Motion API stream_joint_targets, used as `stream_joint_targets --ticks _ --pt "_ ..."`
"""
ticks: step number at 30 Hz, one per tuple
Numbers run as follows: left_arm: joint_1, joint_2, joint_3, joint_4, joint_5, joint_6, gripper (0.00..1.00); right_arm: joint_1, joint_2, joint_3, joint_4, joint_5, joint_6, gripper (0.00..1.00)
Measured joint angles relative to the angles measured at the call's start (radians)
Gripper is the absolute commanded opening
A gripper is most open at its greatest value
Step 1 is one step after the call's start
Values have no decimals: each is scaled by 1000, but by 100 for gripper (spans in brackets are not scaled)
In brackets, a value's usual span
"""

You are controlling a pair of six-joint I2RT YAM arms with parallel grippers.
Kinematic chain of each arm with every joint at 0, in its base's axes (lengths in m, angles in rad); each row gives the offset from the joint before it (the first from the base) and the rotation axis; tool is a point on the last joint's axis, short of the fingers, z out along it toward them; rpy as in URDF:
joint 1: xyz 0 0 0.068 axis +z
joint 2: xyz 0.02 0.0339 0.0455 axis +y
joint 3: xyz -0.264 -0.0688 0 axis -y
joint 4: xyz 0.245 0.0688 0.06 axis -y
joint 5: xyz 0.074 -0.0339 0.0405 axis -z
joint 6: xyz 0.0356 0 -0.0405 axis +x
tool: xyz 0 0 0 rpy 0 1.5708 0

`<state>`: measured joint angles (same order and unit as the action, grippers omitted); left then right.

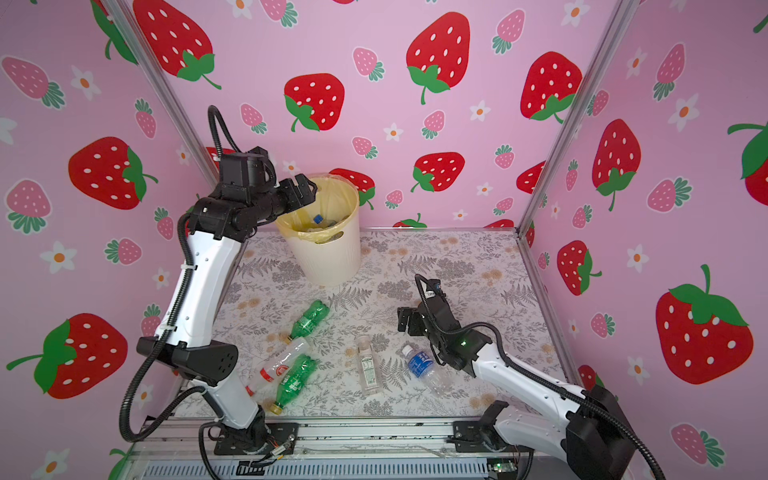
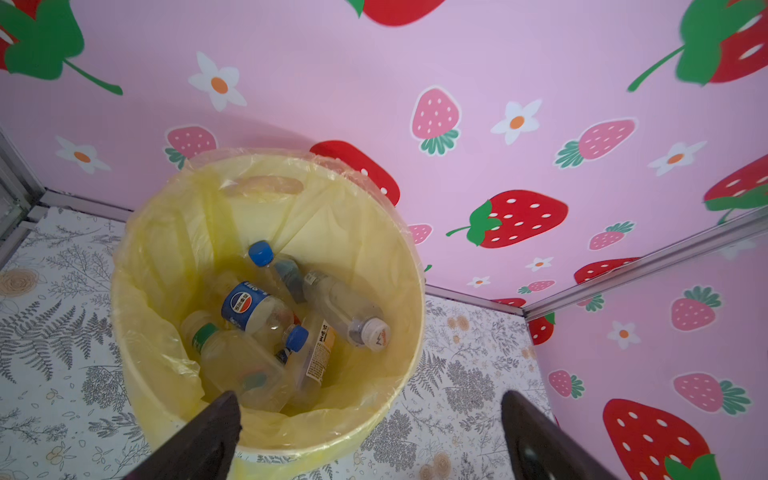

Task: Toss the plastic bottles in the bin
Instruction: 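Lift the red-labelled bottle with the left gripper up over the bin, then open the left gripper above the bin to drop the bottle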

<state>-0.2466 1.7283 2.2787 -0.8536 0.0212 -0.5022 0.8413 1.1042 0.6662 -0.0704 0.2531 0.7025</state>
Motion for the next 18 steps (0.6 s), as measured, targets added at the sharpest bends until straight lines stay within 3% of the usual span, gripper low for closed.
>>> stream_joint_targets --ticks 8,18 --pt "0 -164 -111 74 -5 8 99 0 21 31 -6 0 -9 99" --pt "0 -283 -438 121 1 39 99 0 27 32 -26 0 -20 99"
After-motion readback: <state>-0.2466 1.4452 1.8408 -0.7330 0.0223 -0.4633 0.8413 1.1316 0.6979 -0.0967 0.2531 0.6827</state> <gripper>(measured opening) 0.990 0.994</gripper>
